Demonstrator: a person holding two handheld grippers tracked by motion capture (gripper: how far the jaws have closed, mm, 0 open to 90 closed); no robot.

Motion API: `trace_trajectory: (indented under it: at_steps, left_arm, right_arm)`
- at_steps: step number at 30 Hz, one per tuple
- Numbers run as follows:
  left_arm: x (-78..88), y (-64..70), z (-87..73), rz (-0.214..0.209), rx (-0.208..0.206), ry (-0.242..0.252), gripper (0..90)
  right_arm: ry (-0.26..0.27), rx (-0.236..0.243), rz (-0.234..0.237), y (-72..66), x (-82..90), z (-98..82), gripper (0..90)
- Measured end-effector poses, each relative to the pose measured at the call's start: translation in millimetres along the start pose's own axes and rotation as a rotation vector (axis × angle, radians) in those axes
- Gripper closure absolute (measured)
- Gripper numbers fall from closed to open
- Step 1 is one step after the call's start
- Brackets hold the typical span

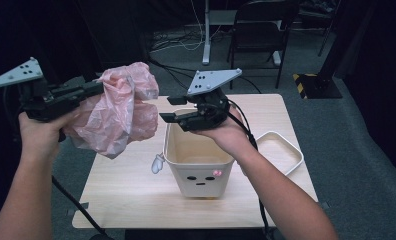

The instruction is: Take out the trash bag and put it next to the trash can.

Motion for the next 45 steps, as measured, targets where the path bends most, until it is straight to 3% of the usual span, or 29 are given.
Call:
trace_trajectory:
  at_steps: [23,33,45]
  left_arm:
    - [-52.5,-28.7,-78.4,0.006,0.095,-0.103,88.8]
    - [-78.4,-33.9,-102.3,0.0,0.114,-0.138,88.8]
    - [-97.0,-39.5,-123.9,0.013,0.129,-0.156,88.8]
  right_arm:
    - [-0.021,0.001,-0.063,-5.3,25.2,-25.9,50.9]
    - [-0.025,-0.022,-0.1,-5.3,38.0,-43.8,50.9]
    - [-0.018,-0.058,-0.155,-4.4,53.4,-62.5,50.8]
Point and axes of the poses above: each handheld gripper's, and its own axes: x roughly backward along the jaws, z roughly out of its top, y roughly to its right, the point moved 2 cm from there along -x, roughly forward along the jaws, and after that the axes turned 13 degrees about -y, right-handed, at the moved point
